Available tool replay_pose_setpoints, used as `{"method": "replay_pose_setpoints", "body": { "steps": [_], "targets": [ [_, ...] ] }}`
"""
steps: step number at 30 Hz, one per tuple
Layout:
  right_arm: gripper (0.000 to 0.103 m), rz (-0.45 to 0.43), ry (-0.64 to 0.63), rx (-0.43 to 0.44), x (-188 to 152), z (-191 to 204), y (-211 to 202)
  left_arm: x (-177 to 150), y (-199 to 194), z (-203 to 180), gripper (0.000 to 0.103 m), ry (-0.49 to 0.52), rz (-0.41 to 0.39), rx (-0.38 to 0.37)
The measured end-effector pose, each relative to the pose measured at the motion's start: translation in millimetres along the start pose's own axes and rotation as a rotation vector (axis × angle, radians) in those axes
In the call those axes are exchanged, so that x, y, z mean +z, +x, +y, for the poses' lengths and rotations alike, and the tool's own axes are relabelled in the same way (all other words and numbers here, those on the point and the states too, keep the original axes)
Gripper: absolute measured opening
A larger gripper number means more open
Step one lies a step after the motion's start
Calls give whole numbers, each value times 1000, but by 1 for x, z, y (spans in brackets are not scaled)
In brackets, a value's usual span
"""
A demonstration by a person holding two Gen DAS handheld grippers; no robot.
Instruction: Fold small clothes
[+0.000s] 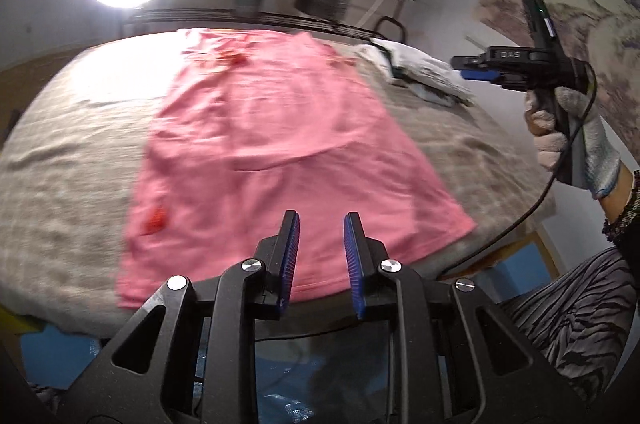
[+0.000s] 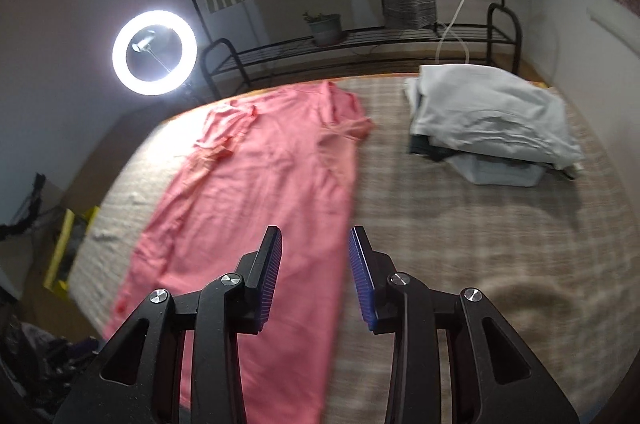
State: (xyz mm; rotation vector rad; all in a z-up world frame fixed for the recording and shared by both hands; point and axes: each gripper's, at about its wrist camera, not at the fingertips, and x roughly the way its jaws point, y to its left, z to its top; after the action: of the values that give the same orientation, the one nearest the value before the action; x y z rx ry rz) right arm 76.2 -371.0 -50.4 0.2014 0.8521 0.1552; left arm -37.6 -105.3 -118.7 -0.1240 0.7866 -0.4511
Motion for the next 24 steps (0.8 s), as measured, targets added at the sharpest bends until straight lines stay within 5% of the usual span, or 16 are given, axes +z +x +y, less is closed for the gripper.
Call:
{"method": "replay_pose_setpoints", "body": {
  "steps": [8, 13, 20, 22, 23, 24],
  "targets": [
    [33, -1, 34, -26, -21, -56, -18, 4, 55, -78, 22, 75, 76, -135],
    [34, -3, 116, -14, -27, -89, -23, 1, 89, -124, 45, 131, 130, -198],
    [34, 10, 158, 20, -24, -105, -16, -10, 133, -155, 46, 194, 229, -125],
    [34, 13, 173, 53, -20, -105, -10, -11, 139, -152, 35, 187, 227, -100],
    [34, 16, 182, 74, -16, -103, -5, -10, 141, -149, 13, 192, 218, -79],
    [34, 18, 186, 85, -13, -103, -1, -9, 143, -147, 2, 198, 218, -65]
  ]
}}
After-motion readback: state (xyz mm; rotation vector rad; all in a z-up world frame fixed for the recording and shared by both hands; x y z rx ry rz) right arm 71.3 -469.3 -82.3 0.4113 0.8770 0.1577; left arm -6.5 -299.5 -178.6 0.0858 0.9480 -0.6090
